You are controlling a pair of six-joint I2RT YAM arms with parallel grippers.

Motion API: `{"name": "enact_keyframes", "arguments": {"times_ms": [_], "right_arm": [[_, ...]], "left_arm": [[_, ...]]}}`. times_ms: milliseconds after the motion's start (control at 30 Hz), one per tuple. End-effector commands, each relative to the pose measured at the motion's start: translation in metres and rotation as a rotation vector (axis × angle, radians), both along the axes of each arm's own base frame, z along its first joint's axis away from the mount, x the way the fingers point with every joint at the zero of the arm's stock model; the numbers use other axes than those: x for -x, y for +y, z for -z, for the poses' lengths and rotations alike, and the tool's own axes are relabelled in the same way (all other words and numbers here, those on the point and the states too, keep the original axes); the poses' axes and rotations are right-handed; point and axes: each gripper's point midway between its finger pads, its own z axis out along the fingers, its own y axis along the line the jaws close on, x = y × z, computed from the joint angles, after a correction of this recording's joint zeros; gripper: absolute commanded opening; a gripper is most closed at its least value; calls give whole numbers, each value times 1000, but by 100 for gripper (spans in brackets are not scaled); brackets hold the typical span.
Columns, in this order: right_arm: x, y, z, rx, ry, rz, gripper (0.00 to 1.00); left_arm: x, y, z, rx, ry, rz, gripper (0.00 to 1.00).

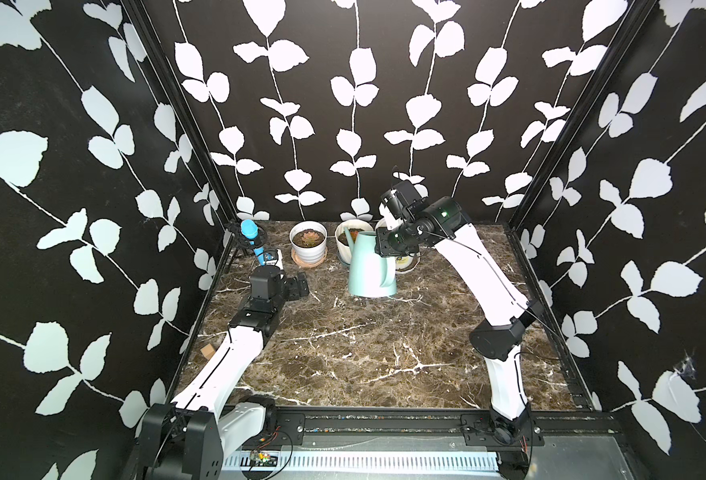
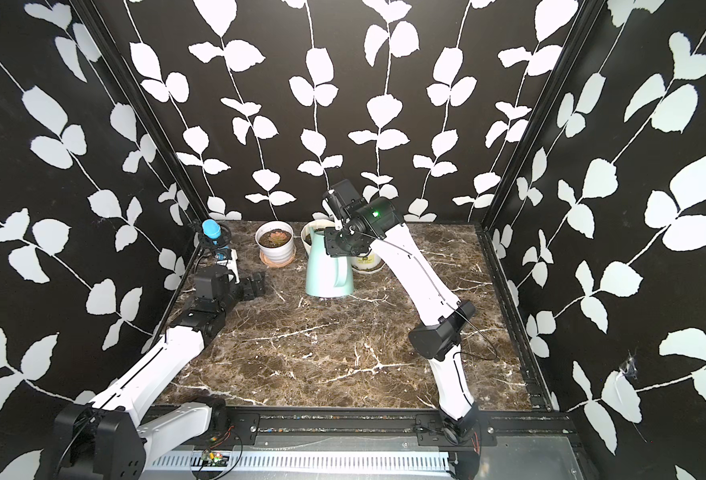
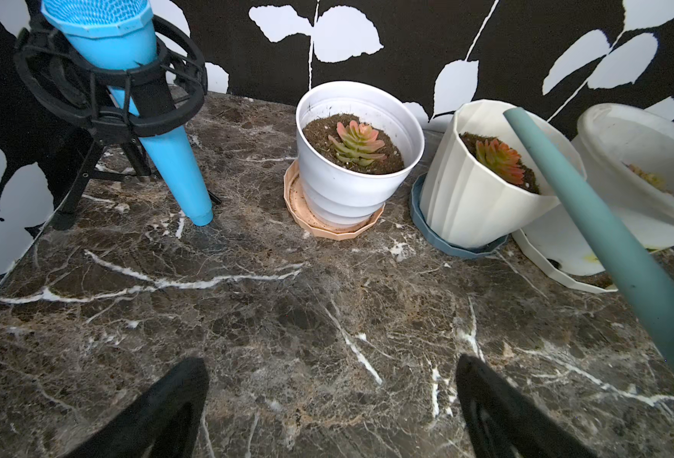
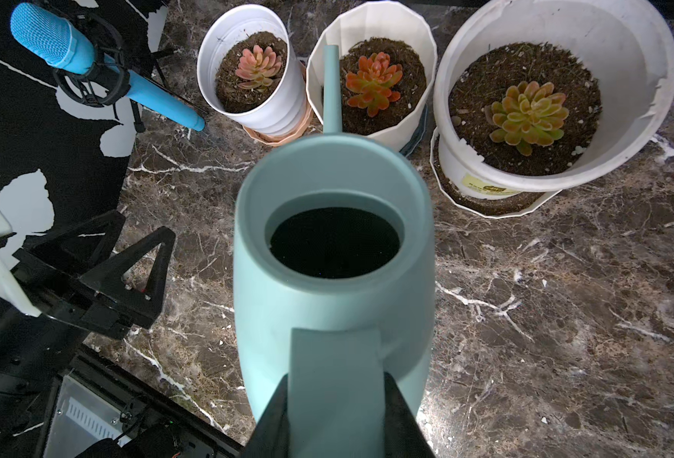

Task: Water the succulent around the soil edge
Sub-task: Water the soil of the potted plant with water.

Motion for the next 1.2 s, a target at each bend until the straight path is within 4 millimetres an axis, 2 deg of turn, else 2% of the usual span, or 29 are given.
{"name": "enact_keyframes", "arguments": {"times_ms": [0,700,1167], "right_arm": [[-12,8,-23,-91,-58,16,0],[-34,-2,-21,-125,-58,73,0],[-36,-9,-14,-108,-47,91,0]], "left_arm": [[-4,-2,-22,5,-55,4,99],[-4,-2,-23,4,-58,3,99],[-4,-2,-23,6,-59,5,99]]}}
